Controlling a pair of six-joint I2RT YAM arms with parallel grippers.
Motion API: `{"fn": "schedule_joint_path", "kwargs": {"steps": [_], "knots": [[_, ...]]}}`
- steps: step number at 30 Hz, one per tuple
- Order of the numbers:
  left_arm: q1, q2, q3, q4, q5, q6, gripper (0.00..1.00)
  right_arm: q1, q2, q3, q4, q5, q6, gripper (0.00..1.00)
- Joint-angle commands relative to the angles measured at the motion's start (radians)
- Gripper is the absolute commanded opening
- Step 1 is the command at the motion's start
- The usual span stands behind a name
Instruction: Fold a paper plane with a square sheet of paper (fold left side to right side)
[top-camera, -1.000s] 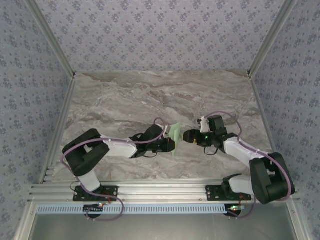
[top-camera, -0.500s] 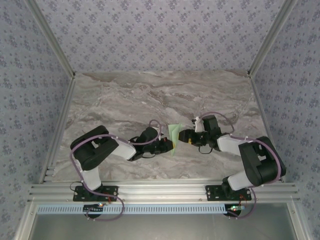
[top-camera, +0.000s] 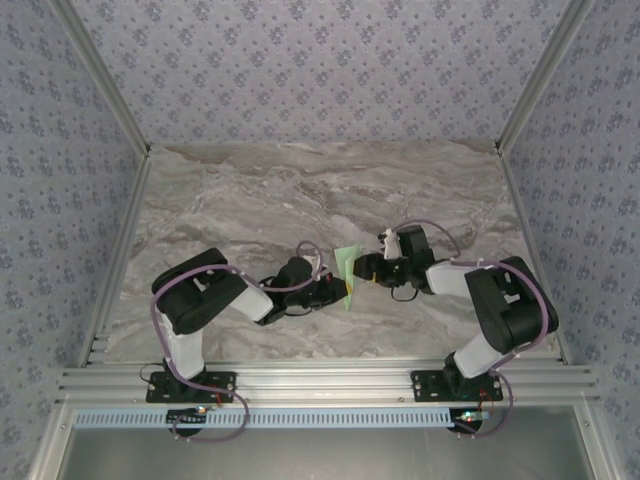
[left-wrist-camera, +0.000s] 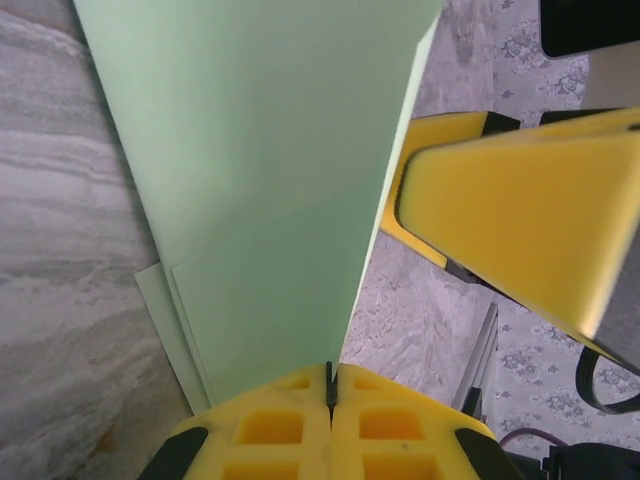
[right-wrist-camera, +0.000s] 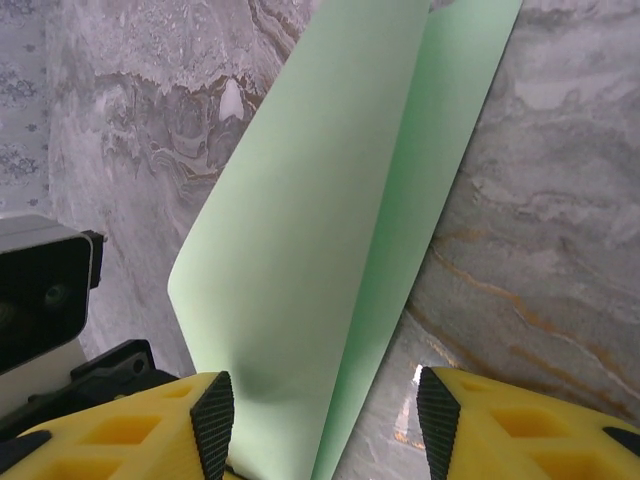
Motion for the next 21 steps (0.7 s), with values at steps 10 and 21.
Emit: {"fn": "schedule_joint_path", "kwargs": {"steps": [10,21], "knots": [[0.008,0.017,-0.007,0.051,0.018,-0.007,0.03,0.026,0.089,0.092,-0.097,0.083,0.015,0.50],[0.024,-0.015,-0.018,0.050,0.029,-0.001,0.17,0.040,0.127,0.117,-0.199,0.130,0.006,0.48]]}}
